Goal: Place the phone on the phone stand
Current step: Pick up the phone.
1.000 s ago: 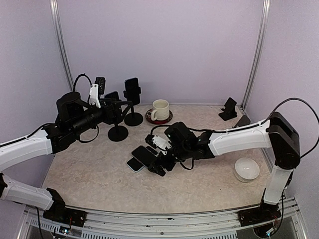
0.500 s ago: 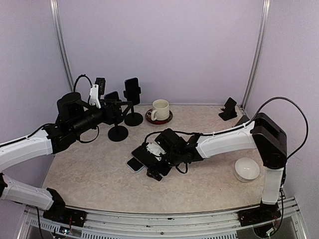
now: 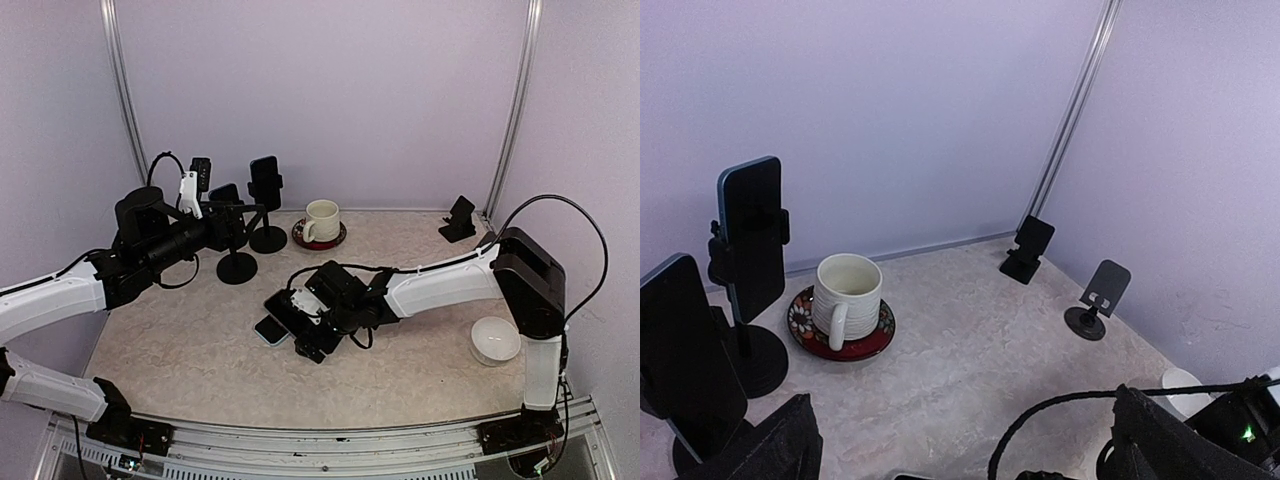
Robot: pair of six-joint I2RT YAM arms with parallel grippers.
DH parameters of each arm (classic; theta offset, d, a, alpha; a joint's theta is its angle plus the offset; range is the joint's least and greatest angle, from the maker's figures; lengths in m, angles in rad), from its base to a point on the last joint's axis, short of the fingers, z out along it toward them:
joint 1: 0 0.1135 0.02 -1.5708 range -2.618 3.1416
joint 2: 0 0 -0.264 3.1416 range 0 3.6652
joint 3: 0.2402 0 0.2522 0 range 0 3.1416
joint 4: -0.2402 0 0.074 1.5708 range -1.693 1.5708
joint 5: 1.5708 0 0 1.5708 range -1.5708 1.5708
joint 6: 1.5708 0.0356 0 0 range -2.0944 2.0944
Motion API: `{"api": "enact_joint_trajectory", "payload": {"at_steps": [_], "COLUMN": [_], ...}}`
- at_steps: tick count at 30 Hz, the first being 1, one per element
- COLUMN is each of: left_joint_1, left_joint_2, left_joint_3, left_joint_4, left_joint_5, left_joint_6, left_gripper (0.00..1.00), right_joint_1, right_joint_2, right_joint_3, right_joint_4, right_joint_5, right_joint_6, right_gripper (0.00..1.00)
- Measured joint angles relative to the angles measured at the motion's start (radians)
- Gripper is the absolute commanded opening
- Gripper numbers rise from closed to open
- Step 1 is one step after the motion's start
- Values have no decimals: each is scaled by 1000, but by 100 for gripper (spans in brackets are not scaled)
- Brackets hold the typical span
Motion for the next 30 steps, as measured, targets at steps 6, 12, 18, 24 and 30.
{"api": "enact_joint_trajectory", "payload": {"at_steps": [6, 12, 18, 24, 30], "left_joint_1": [0, 0, 0, 0, 0], "left_joint_2": [0, -1, -3, -3, -6], "left_joint_3": [-2, -9, -11, -16, -19], "left_joint_4": [-1, -2, -2, -2, -2], "left_joint_5": [-5, -7, -10, -11, -11], "left_joint_6": [0, 0, 0, 0, 0], "left_gripper": [99, 99, 99, 99, 99], "right_joint_1": [7, 16, 15, 15, 16], "right_joint_2": [11, 11, 7, 0, 1], "right_joint_3": [14, 14, 2, -10, -8], "right_joint_4": [-11, -9, -4, 4, 5], "right_joint_5": [32, 85, 141, 148, 115], "right_joint_6": [0, 6, 19, 20, 20], "right_gripper": [100, 100, 100, 100, 100]}}
